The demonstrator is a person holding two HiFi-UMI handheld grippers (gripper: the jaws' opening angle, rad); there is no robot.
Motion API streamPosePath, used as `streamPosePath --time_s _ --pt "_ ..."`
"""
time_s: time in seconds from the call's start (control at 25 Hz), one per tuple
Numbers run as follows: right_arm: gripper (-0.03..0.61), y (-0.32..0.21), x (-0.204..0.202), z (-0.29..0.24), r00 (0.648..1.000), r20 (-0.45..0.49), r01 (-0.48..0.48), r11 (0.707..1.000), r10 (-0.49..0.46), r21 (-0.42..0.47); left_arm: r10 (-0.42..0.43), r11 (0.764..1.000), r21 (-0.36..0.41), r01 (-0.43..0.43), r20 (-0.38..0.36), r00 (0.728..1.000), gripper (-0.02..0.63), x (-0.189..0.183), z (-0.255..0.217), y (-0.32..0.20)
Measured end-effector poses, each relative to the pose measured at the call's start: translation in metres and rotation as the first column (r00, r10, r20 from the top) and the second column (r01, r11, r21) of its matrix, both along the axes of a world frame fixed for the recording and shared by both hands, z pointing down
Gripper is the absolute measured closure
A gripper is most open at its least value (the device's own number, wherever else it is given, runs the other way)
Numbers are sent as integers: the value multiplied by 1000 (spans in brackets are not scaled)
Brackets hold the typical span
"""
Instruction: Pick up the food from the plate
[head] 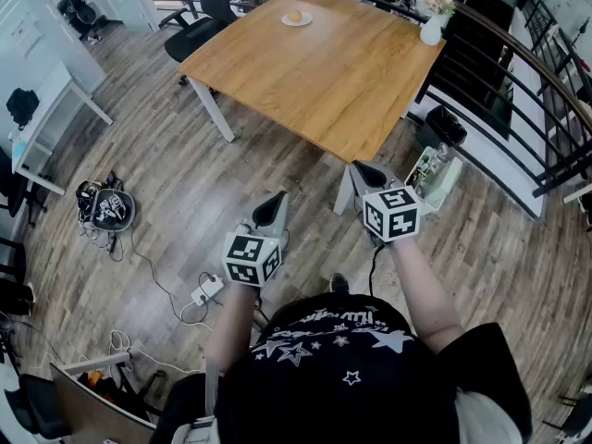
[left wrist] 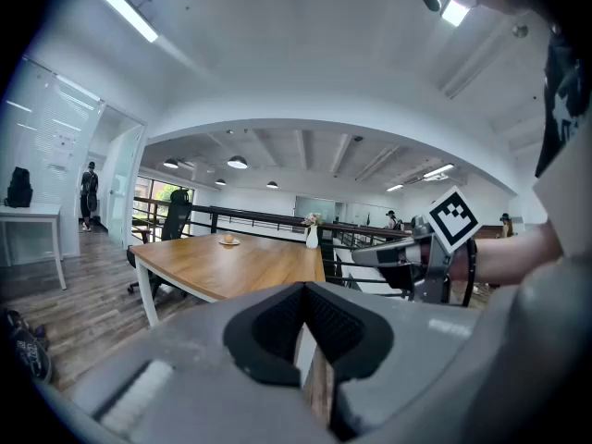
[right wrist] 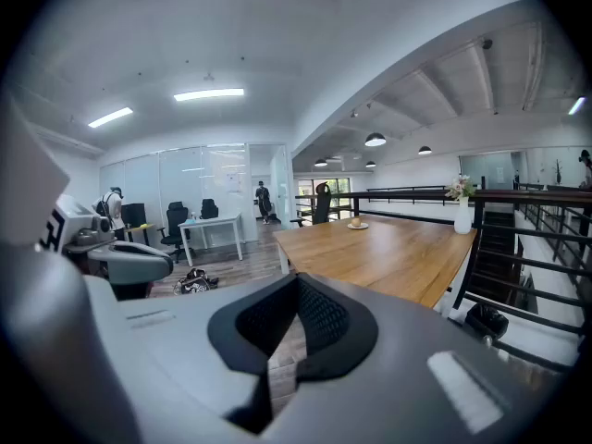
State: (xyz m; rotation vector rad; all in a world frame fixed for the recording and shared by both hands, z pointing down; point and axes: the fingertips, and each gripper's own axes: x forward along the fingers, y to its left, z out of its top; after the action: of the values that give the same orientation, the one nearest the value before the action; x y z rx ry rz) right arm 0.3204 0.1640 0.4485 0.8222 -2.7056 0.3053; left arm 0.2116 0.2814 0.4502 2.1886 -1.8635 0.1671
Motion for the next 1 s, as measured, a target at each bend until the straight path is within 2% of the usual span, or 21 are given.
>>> streamPosePath --time_s 0.48,0.72,1.0 --pt "580 26 -15 18 1000 -17 -12 999 12 -33 -17 999 -41 16 -36 999 612 -17 20 32" --pt "580 36 -17 24 999 26 -42 996 44 -74 -27 998 -64 23 -56 998 612 -26 34 59" --pt "578 46 -28 30 999 18 -46 995 48 -85 -50 996 -73 46 -55 997 612 -52 39 74"
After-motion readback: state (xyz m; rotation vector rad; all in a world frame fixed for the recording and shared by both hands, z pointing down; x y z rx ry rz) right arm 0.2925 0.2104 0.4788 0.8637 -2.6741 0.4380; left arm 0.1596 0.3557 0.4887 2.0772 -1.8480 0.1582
